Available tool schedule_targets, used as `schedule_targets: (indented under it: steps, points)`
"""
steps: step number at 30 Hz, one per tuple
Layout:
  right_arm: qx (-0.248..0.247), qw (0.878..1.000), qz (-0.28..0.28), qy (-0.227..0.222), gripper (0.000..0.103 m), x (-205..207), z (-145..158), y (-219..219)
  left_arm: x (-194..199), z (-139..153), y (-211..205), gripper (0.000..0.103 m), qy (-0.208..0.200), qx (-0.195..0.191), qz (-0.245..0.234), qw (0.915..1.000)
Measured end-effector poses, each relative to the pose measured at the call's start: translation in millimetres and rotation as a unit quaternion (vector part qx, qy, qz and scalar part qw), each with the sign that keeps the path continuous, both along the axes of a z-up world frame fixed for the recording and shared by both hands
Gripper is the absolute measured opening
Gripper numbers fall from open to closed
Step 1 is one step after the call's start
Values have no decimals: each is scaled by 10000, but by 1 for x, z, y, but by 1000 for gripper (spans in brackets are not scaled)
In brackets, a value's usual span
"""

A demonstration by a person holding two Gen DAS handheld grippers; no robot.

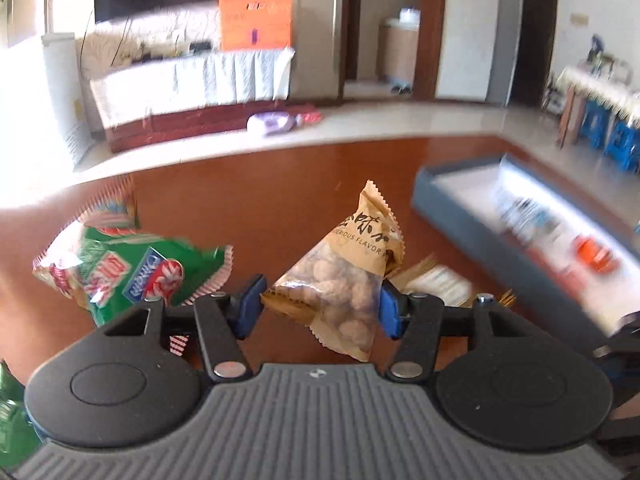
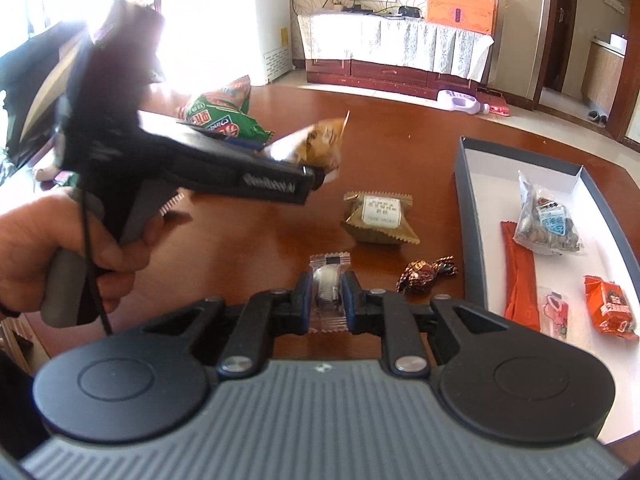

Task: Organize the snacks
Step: 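Carry both snacks over the box and open the left tool to drop the nut bag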

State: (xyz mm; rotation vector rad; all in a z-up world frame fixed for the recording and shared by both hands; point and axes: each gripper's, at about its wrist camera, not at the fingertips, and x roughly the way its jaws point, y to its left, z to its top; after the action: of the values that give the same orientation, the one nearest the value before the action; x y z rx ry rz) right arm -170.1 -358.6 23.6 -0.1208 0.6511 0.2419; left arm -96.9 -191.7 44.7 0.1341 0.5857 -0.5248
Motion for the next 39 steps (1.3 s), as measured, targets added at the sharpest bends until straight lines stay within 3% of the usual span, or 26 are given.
schedule_targets:
  steps: [4,13,39]
  points:
    - [73,9999,-40,-124,19,-6,7,-7,-13,21,3,63,-216,-181,-47,9996]
    - [168,9989,-167,-407,19,-22,24,-22,-25,35,-22,63,-411,-13,-20,9992]
    - [288,9950,-582,-763,19,-51,41,-69,-45,32,-107,63,-457,-88,-356,9983]
